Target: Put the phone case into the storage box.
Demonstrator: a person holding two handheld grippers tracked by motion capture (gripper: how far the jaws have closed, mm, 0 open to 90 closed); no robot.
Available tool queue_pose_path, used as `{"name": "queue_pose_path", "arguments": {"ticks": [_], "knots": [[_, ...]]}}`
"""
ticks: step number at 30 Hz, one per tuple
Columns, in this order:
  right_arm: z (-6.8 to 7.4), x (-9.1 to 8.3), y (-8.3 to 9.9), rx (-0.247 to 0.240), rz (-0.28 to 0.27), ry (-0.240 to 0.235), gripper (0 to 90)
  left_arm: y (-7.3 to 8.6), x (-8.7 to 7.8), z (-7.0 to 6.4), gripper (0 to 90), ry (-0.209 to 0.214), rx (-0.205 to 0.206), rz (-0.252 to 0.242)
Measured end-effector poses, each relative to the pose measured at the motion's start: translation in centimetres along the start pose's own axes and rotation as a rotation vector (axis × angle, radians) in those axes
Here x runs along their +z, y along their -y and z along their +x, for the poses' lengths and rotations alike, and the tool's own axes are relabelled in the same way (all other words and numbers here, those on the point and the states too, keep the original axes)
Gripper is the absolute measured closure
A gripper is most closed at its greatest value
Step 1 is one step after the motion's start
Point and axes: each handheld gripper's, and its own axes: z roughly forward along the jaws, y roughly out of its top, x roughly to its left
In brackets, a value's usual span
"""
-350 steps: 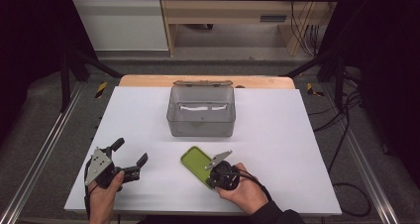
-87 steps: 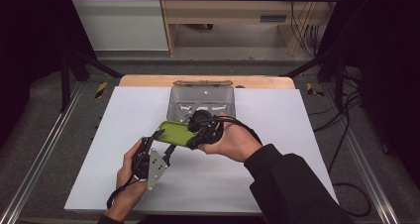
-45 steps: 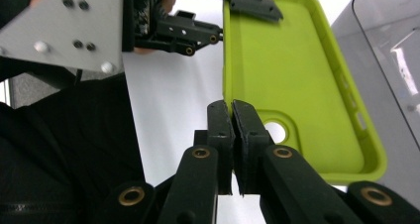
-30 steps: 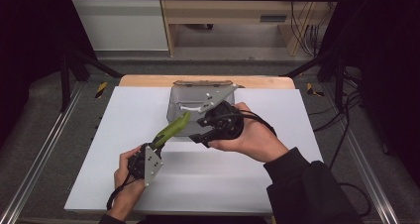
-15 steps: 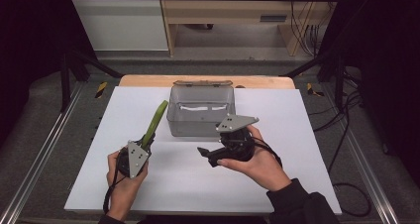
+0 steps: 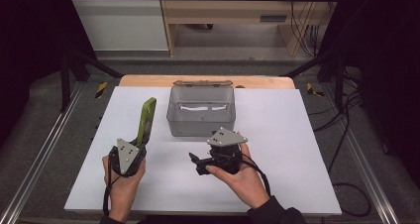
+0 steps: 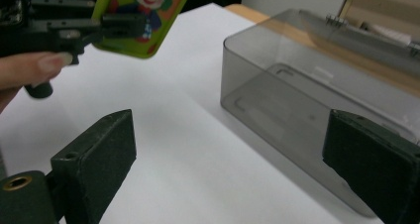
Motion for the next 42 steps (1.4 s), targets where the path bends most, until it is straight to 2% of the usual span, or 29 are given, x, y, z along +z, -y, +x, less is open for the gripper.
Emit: {"name": "queue_pose_path", "arguments": {"ticks": [7,10,20,23,29,33,34,40,42], "knots": [[1.1,1.0,-0.5,0.051,-0.097,0.074,7.5,-0.3,-0.2,-0.5,84.0,0.048,-0.147,-0.012],[1.6,1.5,-0.7,0.071,-0.125,0.093,7.9,-0.4,-0.2,-0.8,84.0,0.051,-0.145,-0.010],[3.1,3.4,-1.8,0.085,-0.174,0.100,9.5,-0.5,0.0,-1.3,84.0,0.076,-0.204,-0.011],[3.0,3.6,-2.0,0.091,-0.186,0.104,9.6,-0.8,0.3,-1.6,84.0,0.069,-0.207,-0.026],[2.2,3.0,-2.6,0.126,-0.225,0.113,11.9,-1.6,1.4,-3.0,84.1,0.046,-0.126,-0.047],[1.4,2.4,-2.7,0.131,-0.236,0.091,11.5,-2.2,2.6,-3.9,84.1,0.049,-0.068,-0.072],[1.2,2.4,-2.6,0.129,-0.238,0.091,11.5,-2.3,2.9,-4.2,84.1,0.051,-0.063,-0.073],[0.2,1.9,-2.3,0.191,-0.283,0.103,14.1,-3.1,3.8,-6.1,84.1,0.045,-0.044,-0.109],[-0.2,1.7,-2.1,0.211,-0.295,0.102,16.0,-3.4,4.0,-6.8,84.1,0.047,-0.061,-0.119]]}}
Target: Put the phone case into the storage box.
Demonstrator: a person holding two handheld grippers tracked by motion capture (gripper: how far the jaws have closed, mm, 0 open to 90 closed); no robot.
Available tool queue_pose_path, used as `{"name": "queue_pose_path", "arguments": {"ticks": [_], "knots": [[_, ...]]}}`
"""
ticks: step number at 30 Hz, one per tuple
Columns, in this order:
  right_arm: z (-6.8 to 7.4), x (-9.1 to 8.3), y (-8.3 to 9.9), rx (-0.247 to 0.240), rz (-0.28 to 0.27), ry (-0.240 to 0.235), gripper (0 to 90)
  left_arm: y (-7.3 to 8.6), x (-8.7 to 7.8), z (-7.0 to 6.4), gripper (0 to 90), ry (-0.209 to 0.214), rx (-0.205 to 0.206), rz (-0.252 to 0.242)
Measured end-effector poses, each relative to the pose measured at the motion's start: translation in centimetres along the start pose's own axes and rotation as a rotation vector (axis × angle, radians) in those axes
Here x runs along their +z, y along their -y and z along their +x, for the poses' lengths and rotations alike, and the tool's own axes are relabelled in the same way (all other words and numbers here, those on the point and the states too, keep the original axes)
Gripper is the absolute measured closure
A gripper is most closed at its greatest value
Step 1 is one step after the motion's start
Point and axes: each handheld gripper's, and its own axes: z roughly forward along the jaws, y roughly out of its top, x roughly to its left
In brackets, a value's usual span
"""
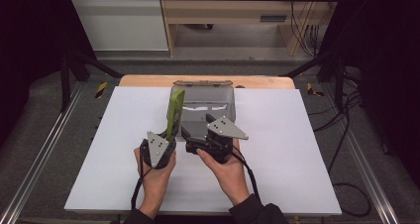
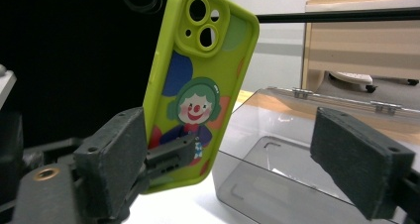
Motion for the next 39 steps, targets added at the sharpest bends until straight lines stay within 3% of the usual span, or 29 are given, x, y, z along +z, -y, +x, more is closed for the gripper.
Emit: {"name": "queue_pose_path", "arguments": {"ticks": [4,8,15,20,32,39], "knots": [[-0.8,-0.4,-0.5,0.052,-0.034,-0.010,23.4,-0.2,0.6,-1.1,84.1,-0.003,0.002,-0.014],[-1.4,-0.8,-1.3,0.065,-0.055,-0.026,32.3,0.1,1.2,-2.0,84.1,-0.008,0.003,-0.018],[-1.9,-0.4,-2.0,0.090,-0.026,-0.047,41.3,0.1,1.5,-3.6,84.1,-0.019,0.035,-0.049],[-1.8,-0.2,-2.1,0.111,-0.015,-0.080,48.5,0.1,1.6,-3.9,84.1,-0.027,0.046,-0.055],[-1.5,0.9,-2.1,0.141,0.033,-0.109,54.3,-0.2,1.7,-4.6,84.1,-0.052,0.092,-0.075],[-1.3,1.2,-2.2,0.145,0.044,-0.086,54.1,-0.2,1.7,-4.8,84.1,-0.068,0.109,-0.073]]}}
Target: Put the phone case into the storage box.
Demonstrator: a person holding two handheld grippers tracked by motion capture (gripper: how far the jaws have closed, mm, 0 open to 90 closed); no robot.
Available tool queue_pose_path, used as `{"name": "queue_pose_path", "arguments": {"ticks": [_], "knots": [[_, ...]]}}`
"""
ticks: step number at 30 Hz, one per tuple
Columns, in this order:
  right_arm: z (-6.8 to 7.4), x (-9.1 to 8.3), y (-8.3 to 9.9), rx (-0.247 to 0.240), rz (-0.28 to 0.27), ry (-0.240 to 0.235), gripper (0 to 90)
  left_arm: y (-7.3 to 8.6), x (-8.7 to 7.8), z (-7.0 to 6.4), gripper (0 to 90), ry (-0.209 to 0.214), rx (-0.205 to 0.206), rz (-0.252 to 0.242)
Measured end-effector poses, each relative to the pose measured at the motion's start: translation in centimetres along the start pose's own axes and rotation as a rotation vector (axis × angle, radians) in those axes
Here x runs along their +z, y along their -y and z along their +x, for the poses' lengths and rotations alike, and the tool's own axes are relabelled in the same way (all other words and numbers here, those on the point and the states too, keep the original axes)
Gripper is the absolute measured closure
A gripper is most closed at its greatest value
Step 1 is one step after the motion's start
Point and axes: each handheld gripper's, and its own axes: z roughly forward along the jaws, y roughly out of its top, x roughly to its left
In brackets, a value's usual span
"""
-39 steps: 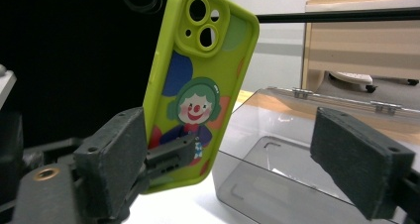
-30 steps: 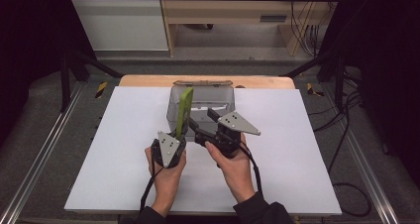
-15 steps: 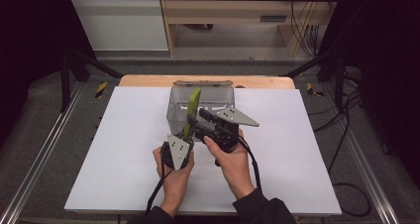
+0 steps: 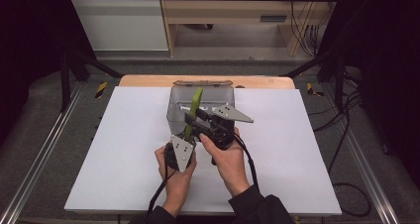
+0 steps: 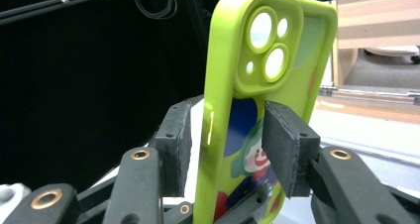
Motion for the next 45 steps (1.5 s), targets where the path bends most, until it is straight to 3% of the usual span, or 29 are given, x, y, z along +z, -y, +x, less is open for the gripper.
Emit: {"name": "queue_pose_path", "arguments": {"ticks": [5,25,39,42,45], "knots": [[-0.1,0.5,0.0,0.017,0.012,0.032,51.3,-0.1,-0.1,-0.2,84.0,-0.009,0.013,-0.004],[-0.5,0.7,-0.1,0.102,0.080,-0.004,63.2,0.4,0.0,-0.4,83.7,-0.044,0.072,0.011],[-0.8,0.3,-0.3,0.206,0.089,-0.004,71.6,0.5,-0.1,-0.8,78.8,-0.078,0.108,-0.005],[-0.8,0.2,-0.3,0.236,0.091,-0.002,73.7,0.5,-0.1,-0.9,77.0,-0.088,0.126,-0.008],[-0.9,0.1,-0.2,0.268,0.090,-0.003,77.0,0.6,-0.1,-1.1,72.4,-0.116,0.174,-0.011]]}}
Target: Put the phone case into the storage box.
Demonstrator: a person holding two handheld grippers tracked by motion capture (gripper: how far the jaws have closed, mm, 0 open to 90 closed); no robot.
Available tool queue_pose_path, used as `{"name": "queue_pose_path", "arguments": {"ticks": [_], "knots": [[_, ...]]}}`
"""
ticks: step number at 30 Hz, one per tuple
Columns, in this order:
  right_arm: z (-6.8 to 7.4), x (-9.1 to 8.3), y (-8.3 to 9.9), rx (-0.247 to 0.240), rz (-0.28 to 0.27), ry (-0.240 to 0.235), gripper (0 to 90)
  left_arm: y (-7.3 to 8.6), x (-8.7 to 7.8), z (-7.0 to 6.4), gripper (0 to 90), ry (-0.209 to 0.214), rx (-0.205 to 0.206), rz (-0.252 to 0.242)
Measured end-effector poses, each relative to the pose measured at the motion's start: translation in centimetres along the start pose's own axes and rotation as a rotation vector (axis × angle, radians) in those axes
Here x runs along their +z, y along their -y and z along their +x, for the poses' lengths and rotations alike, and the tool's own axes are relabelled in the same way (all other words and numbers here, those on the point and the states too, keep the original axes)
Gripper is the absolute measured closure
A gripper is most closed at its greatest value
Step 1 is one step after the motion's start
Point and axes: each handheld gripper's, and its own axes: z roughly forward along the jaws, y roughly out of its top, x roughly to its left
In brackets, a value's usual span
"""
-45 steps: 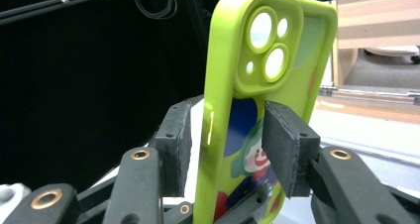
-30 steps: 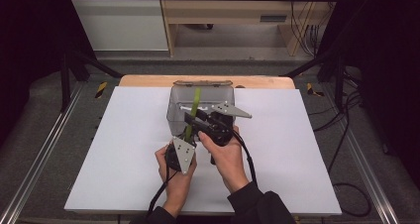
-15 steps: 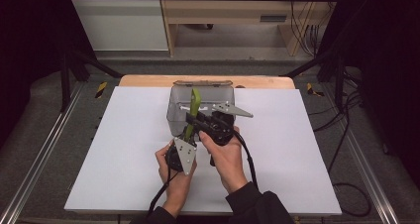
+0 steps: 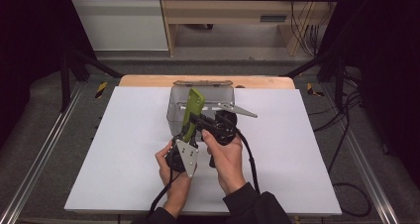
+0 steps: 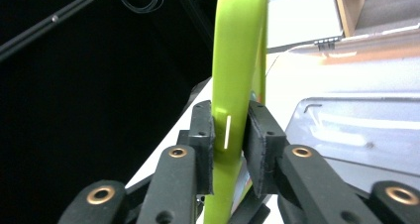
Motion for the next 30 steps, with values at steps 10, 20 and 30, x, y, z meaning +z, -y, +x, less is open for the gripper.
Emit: {"name": "queue_pose_path", "arguments": {"ticks": [10,20,30], "knots": [[-0.5,-0.1,0.0,0.052,-0.012,-0.011,77.9,-0.1,-0.4,-0.1,63.2,0.007,0.012,-0.035],[-1.3,-0.6,-0.7,0.018,-0.062,0.035,77.9,-0.8,-1.1,0.3,36.4,0.073,-0.044,-0.043],[-2.1,-1.3,-1.5,0.001,-0.086,0.054,77.8,-0.6,-1.7,2.6,27.1,0.108,-0.111,0.008]]}}
